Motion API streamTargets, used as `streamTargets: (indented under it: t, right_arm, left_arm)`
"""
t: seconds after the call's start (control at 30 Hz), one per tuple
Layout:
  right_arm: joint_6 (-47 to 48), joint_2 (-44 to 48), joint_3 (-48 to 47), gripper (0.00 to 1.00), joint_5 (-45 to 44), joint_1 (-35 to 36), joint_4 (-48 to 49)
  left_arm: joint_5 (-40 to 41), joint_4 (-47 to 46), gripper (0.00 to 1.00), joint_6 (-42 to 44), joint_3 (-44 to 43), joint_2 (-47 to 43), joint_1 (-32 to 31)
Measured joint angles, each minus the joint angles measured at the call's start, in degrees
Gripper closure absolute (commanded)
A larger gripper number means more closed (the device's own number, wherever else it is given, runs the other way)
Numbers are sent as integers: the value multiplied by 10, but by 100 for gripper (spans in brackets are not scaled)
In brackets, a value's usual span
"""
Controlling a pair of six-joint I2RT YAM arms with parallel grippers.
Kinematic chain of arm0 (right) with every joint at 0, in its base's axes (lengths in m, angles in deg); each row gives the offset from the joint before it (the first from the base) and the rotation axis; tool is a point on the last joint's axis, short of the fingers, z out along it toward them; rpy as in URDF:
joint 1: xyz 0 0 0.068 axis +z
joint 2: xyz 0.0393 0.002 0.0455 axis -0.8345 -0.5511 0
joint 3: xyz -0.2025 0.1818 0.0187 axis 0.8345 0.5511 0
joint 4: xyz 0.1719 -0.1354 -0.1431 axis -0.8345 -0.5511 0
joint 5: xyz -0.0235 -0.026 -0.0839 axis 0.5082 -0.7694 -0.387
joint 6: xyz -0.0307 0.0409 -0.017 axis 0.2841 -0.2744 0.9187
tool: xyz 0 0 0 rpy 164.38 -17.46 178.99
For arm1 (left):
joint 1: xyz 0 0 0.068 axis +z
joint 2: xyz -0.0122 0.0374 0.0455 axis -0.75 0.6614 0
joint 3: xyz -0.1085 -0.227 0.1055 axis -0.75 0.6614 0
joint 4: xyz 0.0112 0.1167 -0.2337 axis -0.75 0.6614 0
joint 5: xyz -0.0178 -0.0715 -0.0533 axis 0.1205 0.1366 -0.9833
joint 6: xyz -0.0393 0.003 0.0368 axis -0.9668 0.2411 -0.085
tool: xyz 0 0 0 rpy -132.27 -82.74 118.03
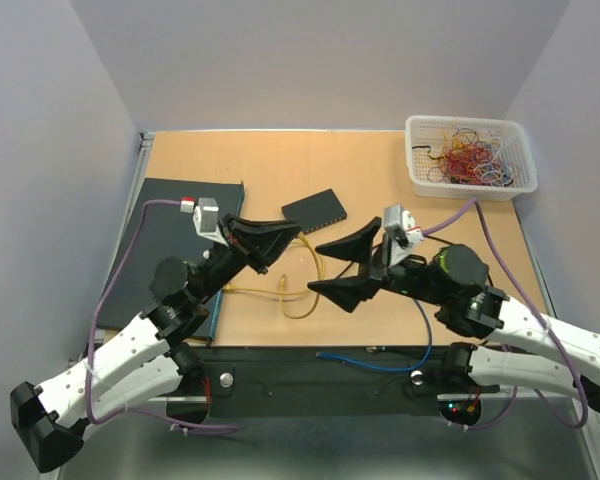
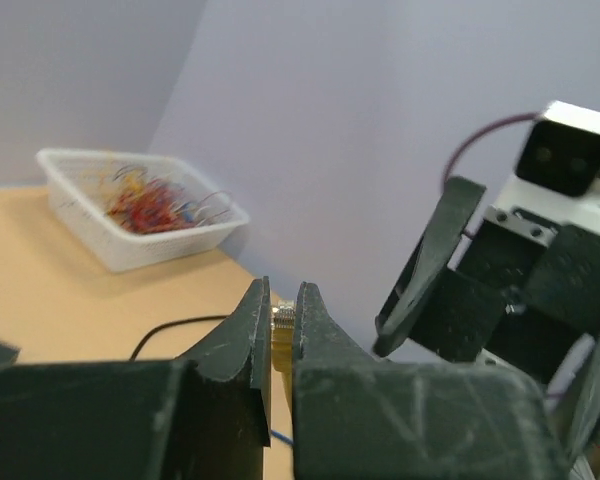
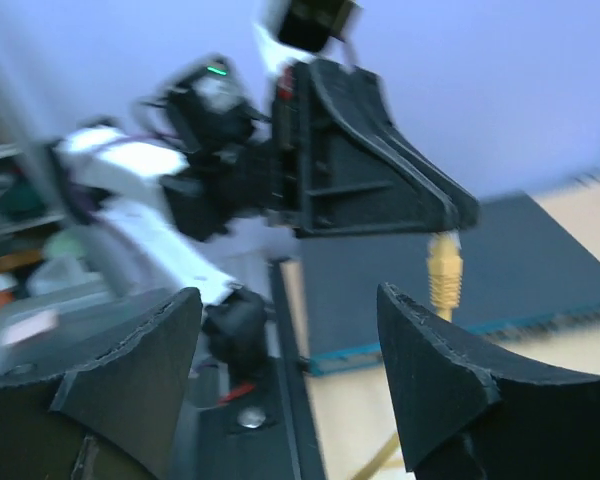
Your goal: Insert the plug into the switch port
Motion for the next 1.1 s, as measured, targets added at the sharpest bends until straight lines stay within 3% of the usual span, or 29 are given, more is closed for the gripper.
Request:
streamTargets:
  t: [0.2,0.47,1.1]
  right_arm:
    - [-15,45,-35,53,135,0,0]
    - [-40,6,-51,70,148,0,-3]
    - [-71,-80,-68,73,148,0,35]
  left_arm:
    - [-115,-78,100,11,21,-61,0]
    - [-189,-165,100,-4,29,-83,0]
    - [-219,-201,100,-25,62,-72,0]
